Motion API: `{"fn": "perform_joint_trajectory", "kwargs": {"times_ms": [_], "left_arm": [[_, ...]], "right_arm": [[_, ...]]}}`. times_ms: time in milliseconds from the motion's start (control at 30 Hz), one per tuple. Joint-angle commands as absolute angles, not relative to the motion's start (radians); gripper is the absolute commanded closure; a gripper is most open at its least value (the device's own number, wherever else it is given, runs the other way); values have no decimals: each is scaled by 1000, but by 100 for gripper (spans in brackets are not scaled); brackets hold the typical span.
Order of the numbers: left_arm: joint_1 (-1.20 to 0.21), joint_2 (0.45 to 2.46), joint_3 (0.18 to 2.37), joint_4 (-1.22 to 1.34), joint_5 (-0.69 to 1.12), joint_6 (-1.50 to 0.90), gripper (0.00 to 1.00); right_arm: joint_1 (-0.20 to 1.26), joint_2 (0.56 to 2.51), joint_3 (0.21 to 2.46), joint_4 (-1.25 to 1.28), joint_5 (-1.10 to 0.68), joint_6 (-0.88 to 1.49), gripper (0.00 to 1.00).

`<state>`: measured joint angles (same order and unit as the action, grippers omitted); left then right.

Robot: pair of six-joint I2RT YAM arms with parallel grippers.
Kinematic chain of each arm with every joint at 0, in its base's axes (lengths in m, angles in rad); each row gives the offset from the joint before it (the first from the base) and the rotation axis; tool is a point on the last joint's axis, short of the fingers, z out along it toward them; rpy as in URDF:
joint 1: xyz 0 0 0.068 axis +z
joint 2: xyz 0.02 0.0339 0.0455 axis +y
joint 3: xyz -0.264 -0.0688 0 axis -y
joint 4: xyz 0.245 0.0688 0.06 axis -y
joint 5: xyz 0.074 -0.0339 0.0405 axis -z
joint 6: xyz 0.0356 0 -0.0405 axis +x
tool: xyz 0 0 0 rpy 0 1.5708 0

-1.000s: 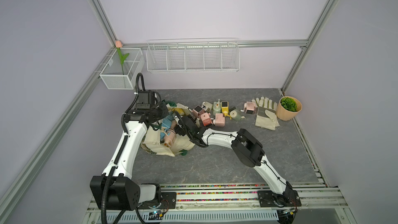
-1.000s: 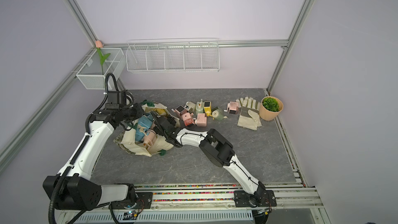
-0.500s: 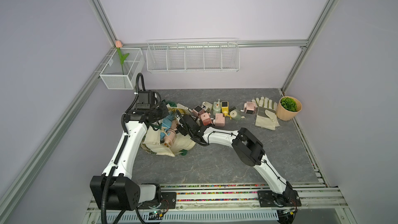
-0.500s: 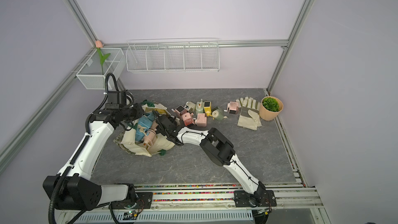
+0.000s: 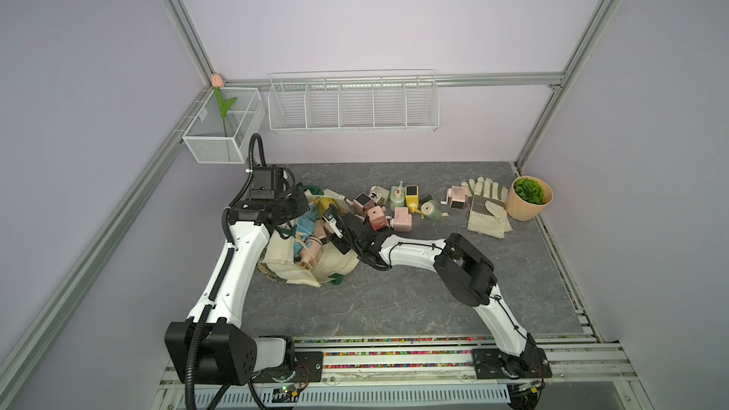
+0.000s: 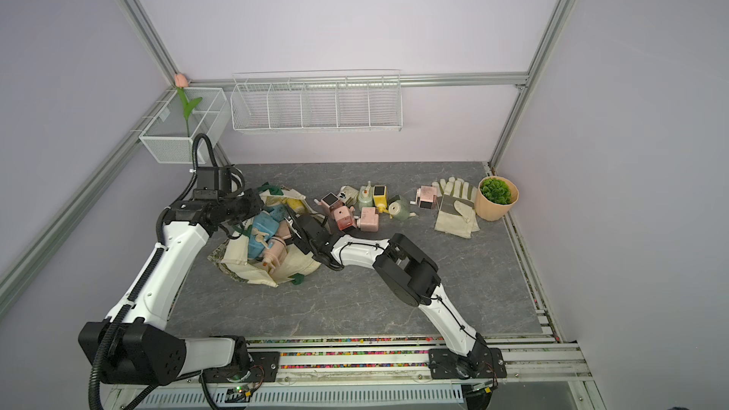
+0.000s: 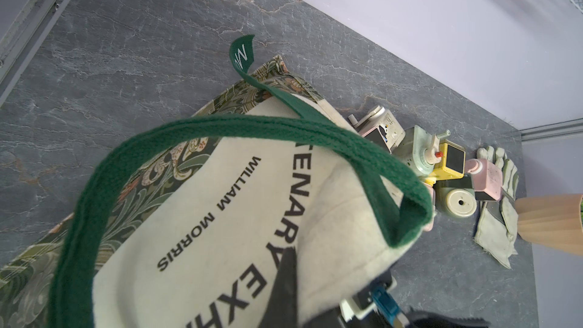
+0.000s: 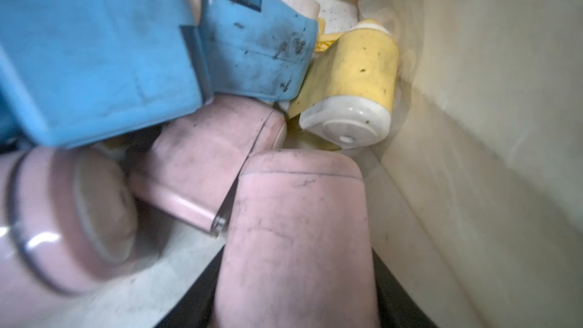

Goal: Take out the pencil sharpeners from the tote bags
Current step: Pick up the pencil sharpener from the canvas bag, then place the pencil sharpener at the center of the board.

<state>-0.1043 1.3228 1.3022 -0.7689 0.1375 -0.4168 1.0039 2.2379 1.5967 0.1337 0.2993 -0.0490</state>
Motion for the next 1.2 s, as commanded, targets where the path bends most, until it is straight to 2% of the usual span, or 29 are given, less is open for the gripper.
{"fn": "perform_joint_trajectory", "kwargs": {"times_ms": [0,333,633,900,1167], "left_arm": [[-99,1305,1289,-782,145,-426,100],[-98,1305,1289,-782,147,-426,100],[-98,1304,1290,-784,147,-427,100],[-98,1301,1290,-784,147,-426,100],[-98,1304,1290,-782,150,-426,100]], "right_arm": [[1012,2104,1519,199,226,-45,59],[1017,1854,1332,203,180,-36,60],[1001,1625,1169,164,297,-60,60],[863,1511,1049,131,344,18,59],[711,1486,969,108,371,117,58]]}}
